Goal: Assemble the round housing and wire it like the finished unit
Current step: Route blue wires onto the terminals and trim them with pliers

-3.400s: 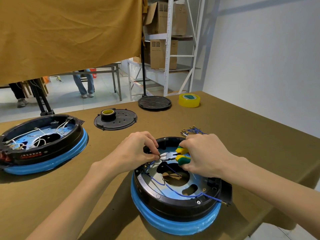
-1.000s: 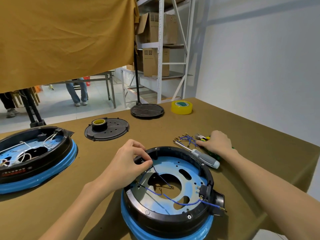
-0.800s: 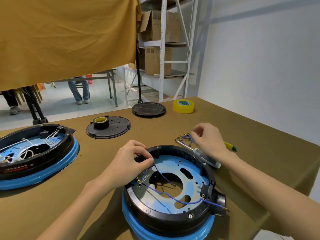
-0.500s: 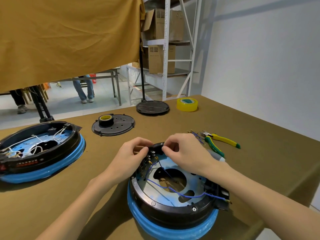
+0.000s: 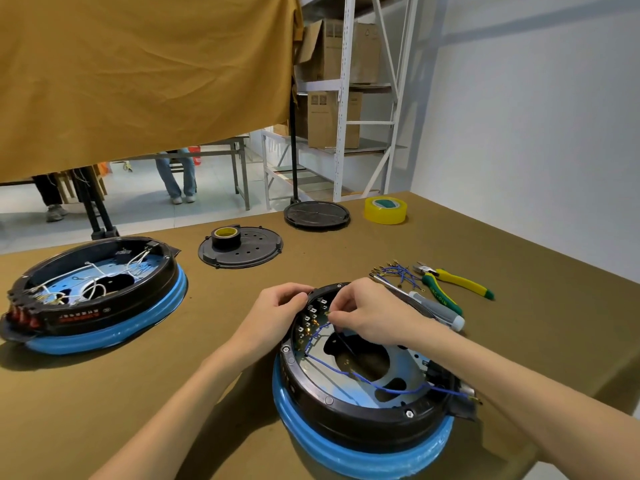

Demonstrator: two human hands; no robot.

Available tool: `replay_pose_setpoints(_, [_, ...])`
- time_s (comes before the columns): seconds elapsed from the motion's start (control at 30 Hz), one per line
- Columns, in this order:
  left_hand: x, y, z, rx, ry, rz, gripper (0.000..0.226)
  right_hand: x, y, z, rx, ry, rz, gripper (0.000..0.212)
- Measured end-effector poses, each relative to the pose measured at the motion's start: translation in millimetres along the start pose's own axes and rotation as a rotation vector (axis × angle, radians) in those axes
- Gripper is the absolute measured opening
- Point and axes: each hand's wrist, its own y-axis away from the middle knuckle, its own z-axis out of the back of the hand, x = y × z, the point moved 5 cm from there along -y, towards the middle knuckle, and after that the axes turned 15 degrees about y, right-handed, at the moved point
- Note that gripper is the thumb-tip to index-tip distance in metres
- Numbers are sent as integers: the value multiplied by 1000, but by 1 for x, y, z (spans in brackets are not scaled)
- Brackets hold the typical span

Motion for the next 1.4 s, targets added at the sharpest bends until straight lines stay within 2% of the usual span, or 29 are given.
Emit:
replay_pose_setpoints(0.1, [-1, 0, -1, 1, 15, -1, 24, 3, 2, -7, -28, 46, 12, 12])
replay_pose_setpoints(0.23, [-1, 1, -1, 7, -9, 1, 24, 7, 1, -12, -33, -56, -13, 12])
replay_pose_setpoints(0.37, [-1, 1, -1, 7, -13, -2, 24, 2, -5, -5, -13, -82, -135, 25])
replay_pose_setpoints(0.47, [-1, 1, -1, 3, -30, -5, 25, -2, -6, 0, 36, -167, -216, 25])
replay_pose_setpoints(0.6, [-1, 1, -1, 7, -40, -7, 25, 1, -7, 2, 25, -42, -172, 26])
replay_pose_setpoints(0.77, [-1, 1, -1, 11, -29, -20, 23, -6, -5, -5, 58, -133, -196, 21])
replay_pose_setpoints(0.93, [-5, 2, 0, 7, 11, -43, 25, -8, -9, -7, 105, -103, -220, 21])
replay_pose_setpoints(1.17, [-5, 3, 0, 13, 19, -49, 24, -13, -9, -9, 78, -162, -177, 19])
replay_pose_setpoints(1.4, [-7, 3, 1, -22, -47, -79, 21, -13, -10, -7, 109, -193, -165, 20])
